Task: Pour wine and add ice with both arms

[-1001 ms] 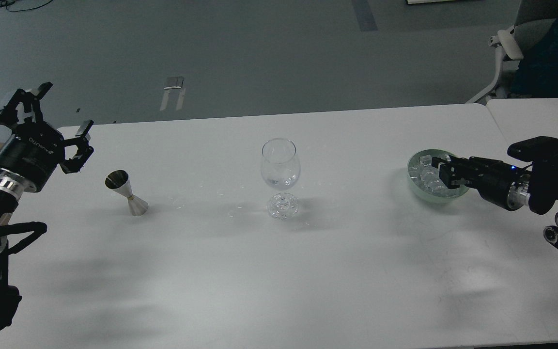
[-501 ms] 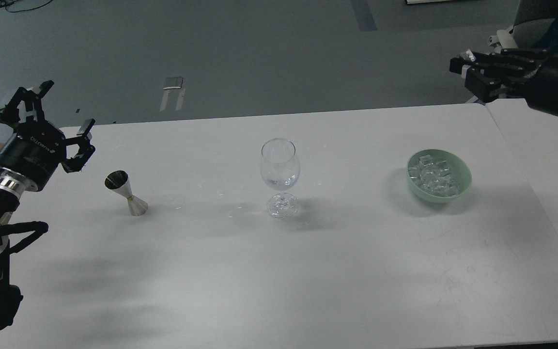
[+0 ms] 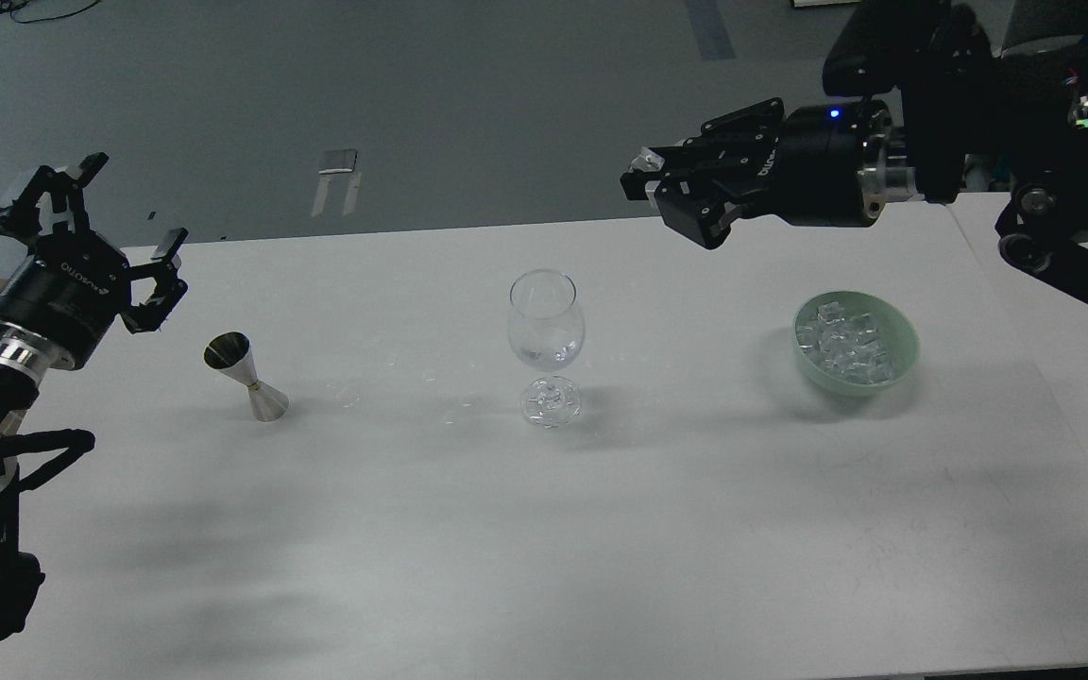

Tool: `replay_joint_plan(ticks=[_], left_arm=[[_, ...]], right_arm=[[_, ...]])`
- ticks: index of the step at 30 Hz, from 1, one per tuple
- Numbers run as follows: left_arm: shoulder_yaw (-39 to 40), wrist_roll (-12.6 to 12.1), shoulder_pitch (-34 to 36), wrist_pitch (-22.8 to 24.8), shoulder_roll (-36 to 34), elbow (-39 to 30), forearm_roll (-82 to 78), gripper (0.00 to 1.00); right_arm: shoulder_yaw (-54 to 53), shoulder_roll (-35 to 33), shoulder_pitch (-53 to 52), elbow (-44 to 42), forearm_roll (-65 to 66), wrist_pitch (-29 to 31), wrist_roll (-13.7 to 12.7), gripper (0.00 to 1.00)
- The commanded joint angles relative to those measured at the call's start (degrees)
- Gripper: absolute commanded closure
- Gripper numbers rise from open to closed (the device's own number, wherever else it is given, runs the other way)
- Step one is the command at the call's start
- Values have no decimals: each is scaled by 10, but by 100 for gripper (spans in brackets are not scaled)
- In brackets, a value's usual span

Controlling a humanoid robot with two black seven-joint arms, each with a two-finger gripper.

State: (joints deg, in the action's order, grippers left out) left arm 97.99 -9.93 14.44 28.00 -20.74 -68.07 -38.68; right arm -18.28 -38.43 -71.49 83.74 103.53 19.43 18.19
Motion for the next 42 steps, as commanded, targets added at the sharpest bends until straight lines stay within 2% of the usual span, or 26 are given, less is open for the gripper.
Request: replay_joint_plan(ticks=[1, 17, 21, 37, 42], left_arm=[[0, 0, 0, 0, 0, 0, 0, 3], [-1, 0, -3, 0, 3, -3, 0, 3], [-2, 0, -3, 0, 8, -3, 0, 3], [-2, 0, -6, 0, 11, -3, 0, 3], [-2, 0, -6, 0, 11, -3, 0, 3]], right_arm=[[50, 39, -31, -3, 0, 11, -1, 94], [92, 131, -48, -88, 0, 31, -1, 92], [100, 148, -54, -102, -1, 52, 0, 91], [112, 168, -53, -131, -1, 47, -2, 87], [112, 180, -53, -146, -1, 45, -2, 81]])
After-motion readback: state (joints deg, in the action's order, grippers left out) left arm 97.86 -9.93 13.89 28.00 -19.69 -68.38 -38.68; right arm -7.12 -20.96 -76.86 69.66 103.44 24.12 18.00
